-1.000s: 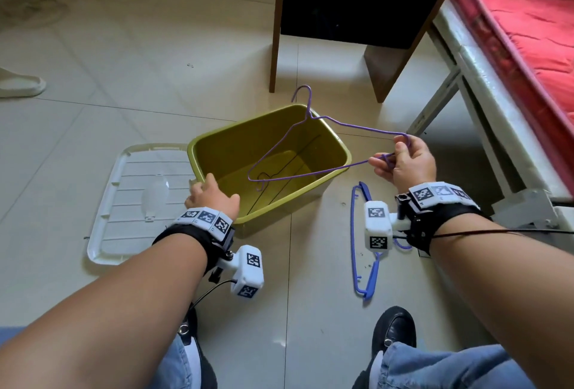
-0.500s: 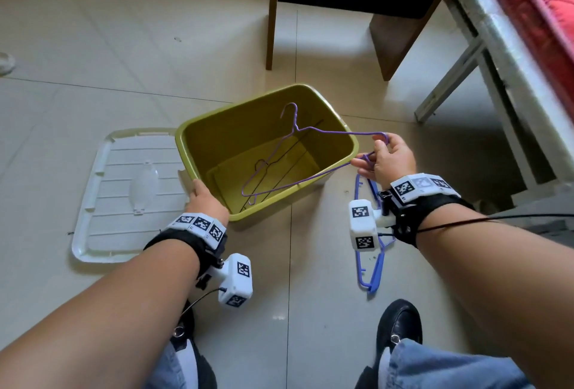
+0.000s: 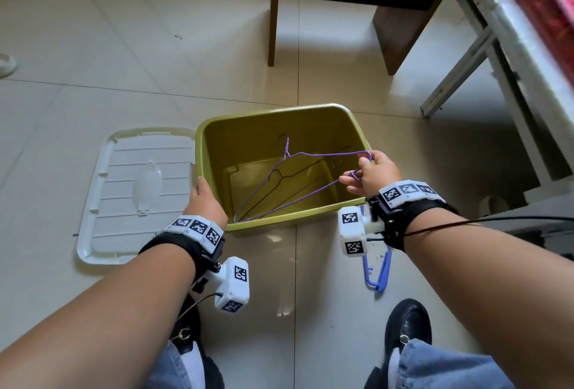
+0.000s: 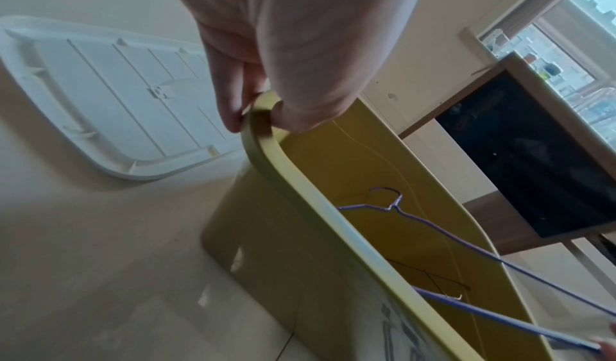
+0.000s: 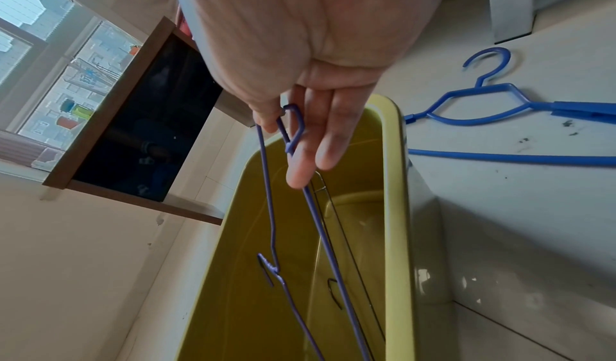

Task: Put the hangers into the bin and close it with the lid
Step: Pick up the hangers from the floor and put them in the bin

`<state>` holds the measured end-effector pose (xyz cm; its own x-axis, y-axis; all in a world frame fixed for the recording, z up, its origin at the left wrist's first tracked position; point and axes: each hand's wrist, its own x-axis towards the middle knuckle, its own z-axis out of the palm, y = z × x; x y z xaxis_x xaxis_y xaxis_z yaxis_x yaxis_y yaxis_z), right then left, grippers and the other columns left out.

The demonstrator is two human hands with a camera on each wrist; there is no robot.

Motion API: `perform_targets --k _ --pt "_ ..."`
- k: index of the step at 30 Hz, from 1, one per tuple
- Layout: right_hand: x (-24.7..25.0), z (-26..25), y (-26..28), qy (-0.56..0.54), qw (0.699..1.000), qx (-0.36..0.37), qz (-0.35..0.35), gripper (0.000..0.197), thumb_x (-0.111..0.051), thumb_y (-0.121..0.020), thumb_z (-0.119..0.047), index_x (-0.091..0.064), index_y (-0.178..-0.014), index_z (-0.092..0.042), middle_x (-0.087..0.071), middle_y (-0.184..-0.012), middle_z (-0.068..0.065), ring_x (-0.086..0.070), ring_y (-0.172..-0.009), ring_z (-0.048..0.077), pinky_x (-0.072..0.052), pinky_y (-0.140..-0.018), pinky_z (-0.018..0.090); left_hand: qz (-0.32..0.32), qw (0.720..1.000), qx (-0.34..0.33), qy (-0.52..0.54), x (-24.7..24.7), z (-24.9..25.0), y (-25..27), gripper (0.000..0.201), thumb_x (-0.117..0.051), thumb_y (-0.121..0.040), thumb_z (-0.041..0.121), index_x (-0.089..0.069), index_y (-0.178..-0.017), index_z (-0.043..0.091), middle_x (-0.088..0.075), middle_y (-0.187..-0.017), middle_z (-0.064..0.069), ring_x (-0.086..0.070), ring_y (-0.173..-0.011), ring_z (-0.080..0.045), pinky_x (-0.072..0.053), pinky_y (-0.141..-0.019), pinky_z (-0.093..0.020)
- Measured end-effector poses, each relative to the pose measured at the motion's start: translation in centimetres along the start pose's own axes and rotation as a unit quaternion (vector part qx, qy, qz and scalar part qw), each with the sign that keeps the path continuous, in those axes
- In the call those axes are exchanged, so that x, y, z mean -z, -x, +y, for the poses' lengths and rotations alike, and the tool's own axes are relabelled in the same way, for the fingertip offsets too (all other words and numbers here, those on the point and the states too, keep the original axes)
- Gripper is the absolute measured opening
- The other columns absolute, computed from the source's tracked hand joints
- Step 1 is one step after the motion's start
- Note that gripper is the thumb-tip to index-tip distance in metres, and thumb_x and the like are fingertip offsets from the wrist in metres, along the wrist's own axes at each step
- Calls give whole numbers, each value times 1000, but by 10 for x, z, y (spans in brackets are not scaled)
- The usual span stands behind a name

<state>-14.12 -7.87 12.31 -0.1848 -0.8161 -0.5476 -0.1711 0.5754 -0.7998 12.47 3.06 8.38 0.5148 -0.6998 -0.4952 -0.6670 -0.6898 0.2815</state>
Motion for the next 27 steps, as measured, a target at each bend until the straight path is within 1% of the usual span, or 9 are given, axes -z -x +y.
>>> perform_targets --k 6,9,13,15,17,19,21,23,27 --pt "-4 17 -18 31 999 -7 5 16 -37 -101 -20 -52 -108 -20 -70 -93 17 -69 -62 19 -57 -72 38 18 1000 7 -1 3 -7 -8 88 -44 -82 -11 -4 -154 19 -18 -162 -6 -55 -121 -37 -48 -85 -40" --pt "-7 26 -26 40 999 -14 0 18 -35 -101 -18 -51 -111 -18 -67 -84 13 -66 -48 11 -54 -58 31 25 1000 1 -5 5 -12 -13 90 -45 -80 -12 -6 -154 22 -22 -161 -6 -55 -123 -35 -49 -90 -41" --pt "-3 40 -34 107 994 -34 7 34 -38 -100 -15 -45 -134 -14 -62 -74 9 -63 -46 14 -49 -45 26 27 1000 2 -15 3 -12 -15 90 -46 -81 -10 -4 -155 22 -23 -160 -8 -53 -125 -34 -47 -93 -40" --pt "-1 42 -32 241 970 -35 -3 45 -43 -99 -20 -36 -143 -16 -66 -90 14 -67 -62 23 -52 -53 29 26 1000 4 -15 0 -10 -15 92 -46 -81 -11 -2 -155 21 -19 -161 -8 -50 -128 -34 -45 -97 -41" --pt "-4 39 -27 429 903 17 -4 48 -48 -97 -24 -35 -142 -12 -64 -113 17 -66 -97 31 -53 -78 36 31 999 9 -17 -1 -10 -15 93 -46 -80 -12 -1 -155 21 -15 -162 -7 -45 -133 -35 -42 -102 -42" --pt "-2 38 -24 474 879 54 -8 47 -49 -96 -22 -39 -140 -9 -57 -129 15 -58 -116 33 -47 -91 37 43 999 6 -28 -5 -9 -13 91 -44 -80 -11 -3 -155 21 -9 -163 -5 -34 -140 -35 -36 -108 -45" --pt "4 39 -29 429 901 68 -12 44 -49 -95 -21 -45 -138 -13 -58 -131 11 -60 -115 31 -49 -94 36 58 997 -2 -57 -8 -8 -9 88 -45 -79 -7 -9 -154 21 -1 -164 -2 -16 -147 -32 -27 -115 -49" --pt "16 38 -32 337 939 70 -10 35 -49 -93 -19 -55 -127 -16 -64 -117 7 -68 -96 27 -55 -83 36 71 994 -16 -81 -10 -3 -2 84 -48 -81 1 -13 -153 23 5 -164 -2 -3 -150 -28 -16 -119 -50" --pt "50 24 -27 188 981 48 12 13 -48 -92 -14 -59 -97 -18 -65 -87 2 -67 -67 18 -55 -65 35 67 993 -71 -66 -12 28 14 71 -50 -90 25 -17 -152 27 3 -165 -1 1 -151 -26 -9 -120 -51"
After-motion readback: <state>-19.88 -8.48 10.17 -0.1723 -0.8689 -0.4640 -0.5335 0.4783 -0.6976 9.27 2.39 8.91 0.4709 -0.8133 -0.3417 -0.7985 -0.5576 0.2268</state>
